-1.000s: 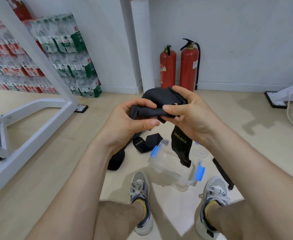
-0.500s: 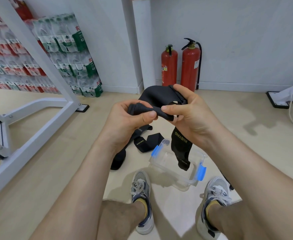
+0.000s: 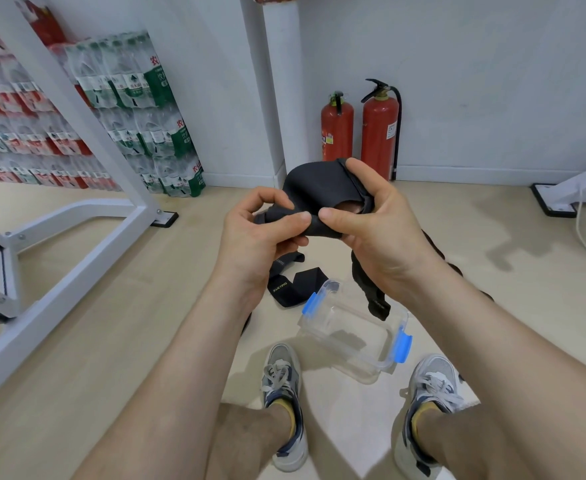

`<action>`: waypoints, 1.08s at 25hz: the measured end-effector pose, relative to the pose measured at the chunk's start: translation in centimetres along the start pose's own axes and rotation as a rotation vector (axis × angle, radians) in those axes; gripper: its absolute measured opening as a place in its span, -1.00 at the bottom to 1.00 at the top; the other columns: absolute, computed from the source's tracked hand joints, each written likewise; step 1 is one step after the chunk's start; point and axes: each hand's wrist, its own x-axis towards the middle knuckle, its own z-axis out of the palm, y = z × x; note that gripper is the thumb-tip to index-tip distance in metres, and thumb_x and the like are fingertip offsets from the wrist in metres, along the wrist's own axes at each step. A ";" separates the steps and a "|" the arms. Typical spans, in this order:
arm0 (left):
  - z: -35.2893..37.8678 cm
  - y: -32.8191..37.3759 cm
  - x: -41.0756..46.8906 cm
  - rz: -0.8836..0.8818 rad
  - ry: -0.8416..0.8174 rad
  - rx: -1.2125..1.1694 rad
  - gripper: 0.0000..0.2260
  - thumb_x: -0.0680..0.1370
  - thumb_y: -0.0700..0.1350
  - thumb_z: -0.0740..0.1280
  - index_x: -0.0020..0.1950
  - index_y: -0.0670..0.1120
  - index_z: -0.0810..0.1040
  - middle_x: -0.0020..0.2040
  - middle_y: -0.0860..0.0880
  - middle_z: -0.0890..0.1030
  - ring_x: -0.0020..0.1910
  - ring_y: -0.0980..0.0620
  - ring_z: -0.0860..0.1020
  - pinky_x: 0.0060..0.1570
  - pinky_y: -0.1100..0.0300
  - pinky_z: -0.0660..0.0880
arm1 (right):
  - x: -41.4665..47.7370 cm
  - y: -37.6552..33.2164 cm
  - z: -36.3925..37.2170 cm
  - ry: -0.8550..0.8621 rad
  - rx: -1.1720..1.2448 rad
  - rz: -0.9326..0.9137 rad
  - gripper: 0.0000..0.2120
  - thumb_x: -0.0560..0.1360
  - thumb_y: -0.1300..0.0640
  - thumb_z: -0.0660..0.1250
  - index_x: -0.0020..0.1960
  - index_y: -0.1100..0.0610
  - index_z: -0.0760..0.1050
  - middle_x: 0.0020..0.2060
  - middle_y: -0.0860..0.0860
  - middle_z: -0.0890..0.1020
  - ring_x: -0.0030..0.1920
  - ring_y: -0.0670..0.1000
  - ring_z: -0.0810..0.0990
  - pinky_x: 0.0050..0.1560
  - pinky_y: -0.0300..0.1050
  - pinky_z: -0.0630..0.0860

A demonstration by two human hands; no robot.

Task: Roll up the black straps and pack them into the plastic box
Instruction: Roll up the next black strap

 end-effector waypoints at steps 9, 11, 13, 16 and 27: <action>-1.2 0.1 -0.1 0.011 -0.215 0.041 -0.76 0.30 -0.27 0.57 -0.18 0.03 0.68 -0.27 -0.07 0.66 -0.30 -0.03 0.65 -0.24 0.19 0.60 | -0.4 -1.1 0.0 0.064 -0.015 0.036 -0.27 0.42 0.49 0.42 0.50 0.15 0.29 0.21 0.05 0.53 0.00 0.07 0.68 -0.22 -0.13 0.65; -1.4 -0.1 0.1 0.047 -0.214 0.079 -0.80 0.32 -0.24 0.54 -0.20 0.06 0.68 -0.22 -0.09 0.67 -0.19 -0.09 0.66 -0.15 0.12 0.59 | -0.4 -1.0 0.1 0.056 0.025 0.060 -0.30 0.42 0.49 0.41 0.49 0.16 0.31 0.24 0.09 0.54 -0.01 0.09 0.71 -0.22 -0.11 0.64; -1.4 -0.3 0.2 0.049 -0.197 0.071 -0.84 0.28 -0.15 0.57 -0.21 0.03 0.67 -0.19 -0.10 0.65 -0.11 -0.13 0.63 -0.03 0.03 0.58 | -0.3 -0.8 0.1 0.048 0.087 0.099 -0.39 0.44 0.49 0.39 0.42 0.14 0.38 0.18 0.07 0.59 -0.03 0.08 0.72 -0.20 -0.09 0.65; -1.7 -0.1 0.1 0.025 -0.226 0.032 -0.86 0.25 -0.10 0.55 -0.24 -0.01 0.66 -0.22 -0.06 0.62 -0.07 -0.16 0.58 0.07 -0.04 0.54 | -0.2 -0.6 0.0 0.022 0.145 0.134 -0.52 0.43 0.51 0.37 0.30 0.22 0.47 0.08 0.09 0.64 -0.08 0.05 0.73 -0.19 -0.11 0.64; -0.5 0.1 -0.1 -0.024 0.004 0.041 -0.78 0.41 -0.34 0.48 -0.18 -0.12 0.47 -0.33 -0.05 0.62 -0.36 -0.06 0.65 -0.39 0.19 0.53 | -0.7 -0.8 0.7 0.057 -0.129 -0.010 -0.27 0.40 0.50 0.43 0.48 0.07 0.37 0.25 -0.10 0.51 0.11 -0.10 0.59 -0.08 -0.15 0.65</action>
